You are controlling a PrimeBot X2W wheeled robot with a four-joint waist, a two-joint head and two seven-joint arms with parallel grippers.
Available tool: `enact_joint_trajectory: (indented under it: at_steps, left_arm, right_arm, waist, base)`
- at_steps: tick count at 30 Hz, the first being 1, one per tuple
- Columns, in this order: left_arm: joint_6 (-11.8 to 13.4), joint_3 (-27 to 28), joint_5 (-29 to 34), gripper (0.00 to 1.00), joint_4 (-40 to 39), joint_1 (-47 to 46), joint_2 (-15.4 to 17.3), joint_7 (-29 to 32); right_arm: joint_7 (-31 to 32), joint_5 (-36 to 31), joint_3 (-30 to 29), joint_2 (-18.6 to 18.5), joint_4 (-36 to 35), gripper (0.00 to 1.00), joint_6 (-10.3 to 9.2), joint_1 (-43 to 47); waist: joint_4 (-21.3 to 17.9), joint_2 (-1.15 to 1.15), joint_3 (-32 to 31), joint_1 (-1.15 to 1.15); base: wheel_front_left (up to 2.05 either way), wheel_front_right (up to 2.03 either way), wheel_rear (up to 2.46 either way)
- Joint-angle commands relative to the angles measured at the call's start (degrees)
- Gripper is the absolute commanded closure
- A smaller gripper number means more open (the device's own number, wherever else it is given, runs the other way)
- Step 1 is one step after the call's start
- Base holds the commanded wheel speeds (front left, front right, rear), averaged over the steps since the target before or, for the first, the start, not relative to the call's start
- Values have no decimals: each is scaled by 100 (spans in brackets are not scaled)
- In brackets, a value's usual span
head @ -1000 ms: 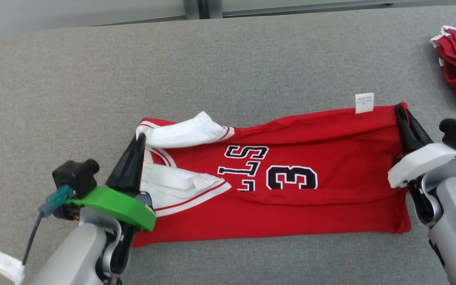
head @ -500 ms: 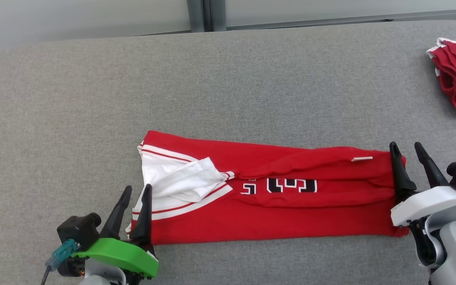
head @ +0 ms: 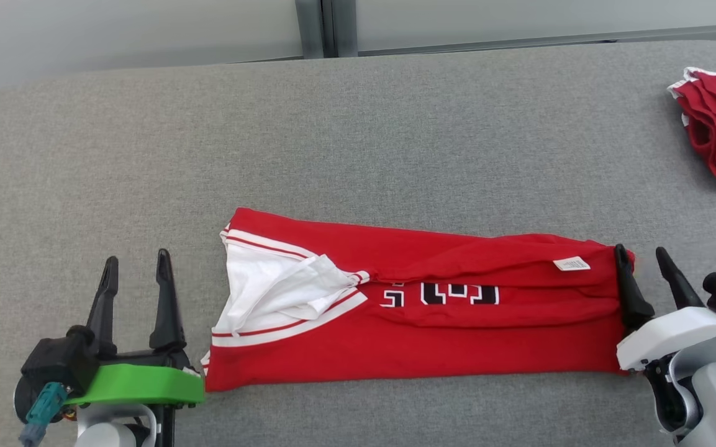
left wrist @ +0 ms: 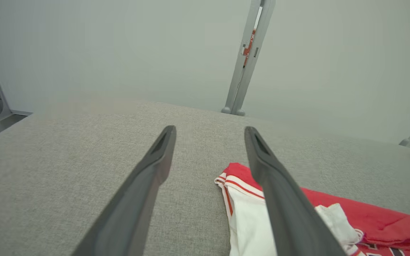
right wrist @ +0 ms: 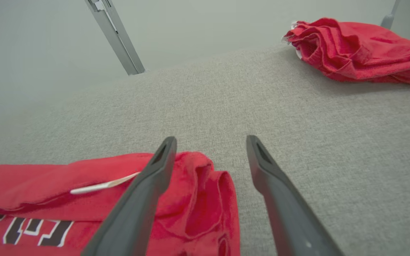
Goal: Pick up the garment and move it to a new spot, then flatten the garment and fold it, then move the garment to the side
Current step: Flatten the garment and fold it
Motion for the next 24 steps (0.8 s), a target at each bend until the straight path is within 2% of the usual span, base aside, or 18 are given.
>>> enact_joint_trajectory:
  at_steps: [1,5,13,14,15,16,17,20,24]
  left_arm:
    - [-86,167,249,0,-53,123,-112,-14]
    - [-268,573,869,0,-145,206,-315,-14]
    - [-502,1104,1424,0,-108,319,-523,-14]
    - [-514,1136,1471,0,-115,317,-528,-14]
    - [-526,1168,1510,0,-121,315,-536,-14]
    - [-539,1188,1535,0,-111,325,-544,-14]
    - [-555,1198,1586,0,-107,329,-549,-14]
    - [-566,1213,1636,0,-90,359,-559,-14]
    - [-586,1223,1666,0,-50,377,-560,-14]
  right_arm:
    - [-17,58,64,24,146,0,-8,-94]
    - [-17,176,183,64,639,0,-9,-197]
    - [-15,391,409,234,1542,0,-8,-410]
    - [-12,435,475,273,1615,31,-8,-414]
    - [-2,485,555,307,1662,77,-6,-430]
    - [-1,518,605,306,1683,96,-6,-449]
    - [-1,564,648,309,1704,100,-6,-472]
    - [-2,670,739,318,1703,100,-6,-510]
    - [-7,761,652,148,1639,100,-9,-546]
  waist:
    - [25,0,9,0]
    - [72,0,20,0]
    - [110,0,-4,0]
    - [113,0,-10,0]
    - [116,0,-17,0]
    - [117,0,-23,0]
    - [116,0,-32,0]
    - [104,0,-82,0]
    - [71,0,-191,0]
  base:
    - [0,0,0]
    - [0,0,0]
    - [0,0,0]
    - [0,0,0]
    - [0,0,0]
    - [0,0,0]
    - [0,0,0]
    - [0,0,0]
    - [0,0,0]
